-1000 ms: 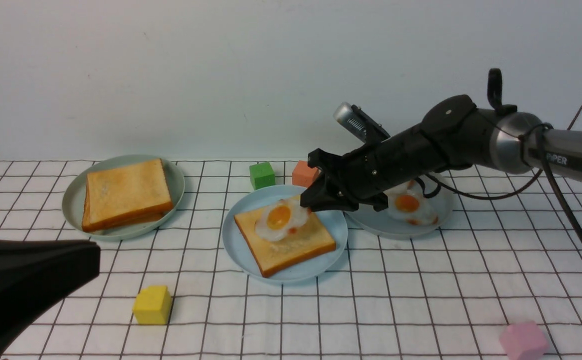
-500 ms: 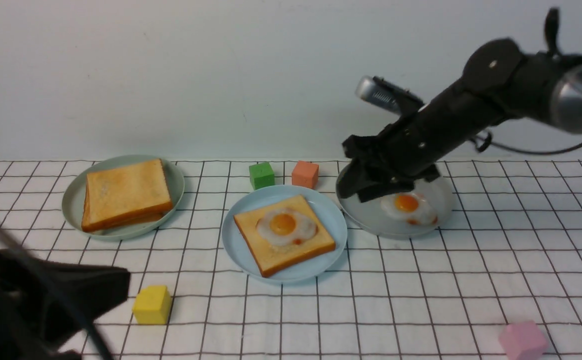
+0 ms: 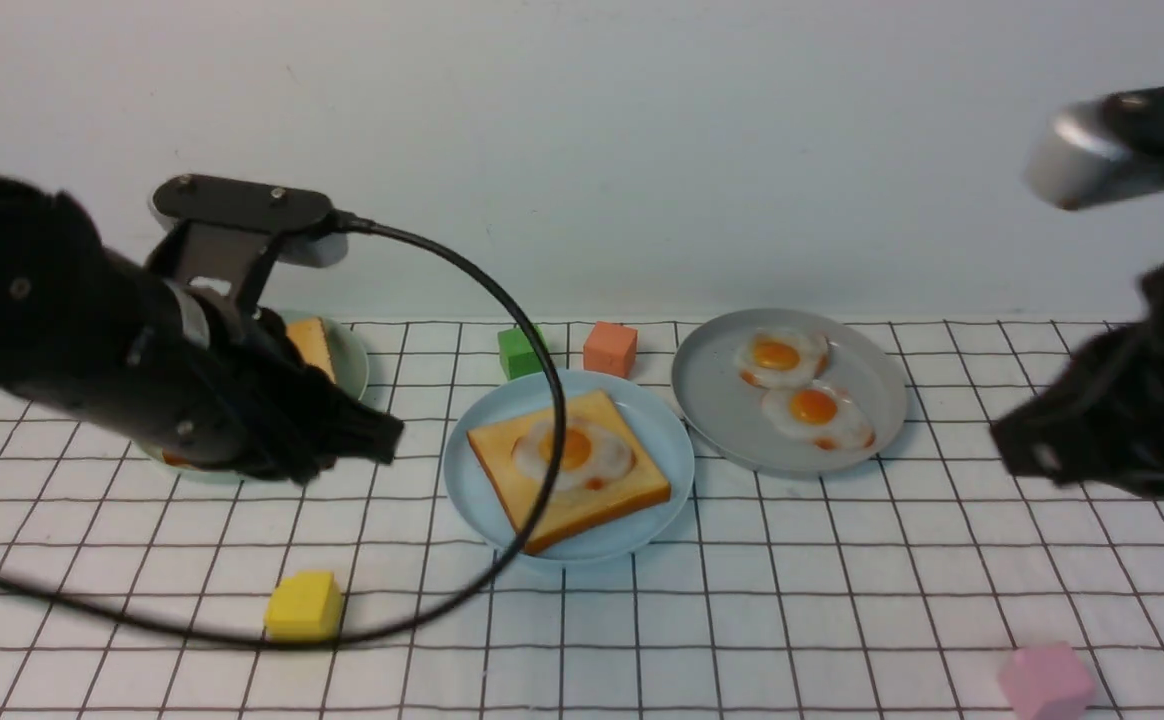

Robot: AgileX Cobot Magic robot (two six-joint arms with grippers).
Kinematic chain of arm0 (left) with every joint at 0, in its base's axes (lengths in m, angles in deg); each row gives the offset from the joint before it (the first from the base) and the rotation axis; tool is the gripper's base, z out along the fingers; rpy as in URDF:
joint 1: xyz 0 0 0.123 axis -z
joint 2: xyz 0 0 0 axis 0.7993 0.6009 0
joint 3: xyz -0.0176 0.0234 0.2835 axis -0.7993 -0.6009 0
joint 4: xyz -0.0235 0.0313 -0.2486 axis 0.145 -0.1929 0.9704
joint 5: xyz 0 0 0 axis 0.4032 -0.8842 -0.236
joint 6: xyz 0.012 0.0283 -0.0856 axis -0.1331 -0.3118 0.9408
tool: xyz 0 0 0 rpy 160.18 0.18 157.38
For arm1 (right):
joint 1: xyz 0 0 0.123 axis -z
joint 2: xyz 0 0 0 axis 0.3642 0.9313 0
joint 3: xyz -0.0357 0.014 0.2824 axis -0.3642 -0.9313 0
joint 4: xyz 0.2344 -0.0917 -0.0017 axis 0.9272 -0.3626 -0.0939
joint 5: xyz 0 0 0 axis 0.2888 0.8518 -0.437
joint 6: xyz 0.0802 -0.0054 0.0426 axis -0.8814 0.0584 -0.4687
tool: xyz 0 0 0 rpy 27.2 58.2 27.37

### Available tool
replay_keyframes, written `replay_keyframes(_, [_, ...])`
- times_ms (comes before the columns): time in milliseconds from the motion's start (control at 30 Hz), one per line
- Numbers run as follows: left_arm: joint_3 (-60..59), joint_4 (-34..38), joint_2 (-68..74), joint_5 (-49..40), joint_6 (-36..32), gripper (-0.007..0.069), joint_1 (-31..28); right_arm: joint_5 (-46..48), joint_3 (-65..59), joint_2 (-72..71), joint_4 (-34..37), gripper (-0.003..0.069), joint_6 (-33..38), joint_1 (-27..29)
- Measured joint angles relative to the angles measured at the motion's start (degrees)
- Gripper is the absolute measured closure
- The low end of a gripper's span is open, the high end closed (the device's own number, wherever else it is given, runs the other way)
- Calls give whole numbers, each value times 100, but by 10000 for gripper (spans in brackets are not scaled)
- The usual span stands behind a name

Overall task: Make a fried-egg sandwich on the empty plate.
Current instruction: Use the left arm to grab a slice of bread

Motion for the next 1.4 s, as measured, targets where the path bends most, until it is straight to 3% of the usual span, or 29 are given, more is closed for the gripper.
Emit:
replay_keyframes(200, [908, -38, 1321, -278, -1054, 638, -752, -198, -677, -1653, -409, 652, -13, 0])
replay_keyframes(400, [1979, 0, 2365, -630, -1826, 638, -1227, -282, -751, -2378, -426, 652, -19, 0])
replay_keyframes(533, [2480, -38, 2864, -715, -2846, 634, -1440, -272, -764, -2498, -426, 652, -19, 0])
replay_keyframes(667, [2603, -55, 3131, -686, -3673, 578, -1452, -176, -769, -2424, -367, 651, -19, 0])
replay_keyframes(700, [2603, -55, 3235, -644, -3943, 512, -1452, -121, -769, -2345, -311, 651, -19, 0])
replay_keyframes(900, [2606, -122, 3574, -198, -4085, 265, -1452, -47, -769, -1925, -105, 648, -19, 0])
replay_keyframes(1000, [2614, -177, 3708, 98, -4085, 210, -1452, -45, -769, -1783, -24, 647, -19, 0])
replay_keyframes(1167, [2618, -213, 3912, 467, -4085, 209, -1452, -45, -769, -1630, 74, 645, -25, 0])
replay_keyframes(1400, [2683, -397, 4055, 653, -4085, 305, -1452, -45, -771, -1583, 220, 645, -25, 0])
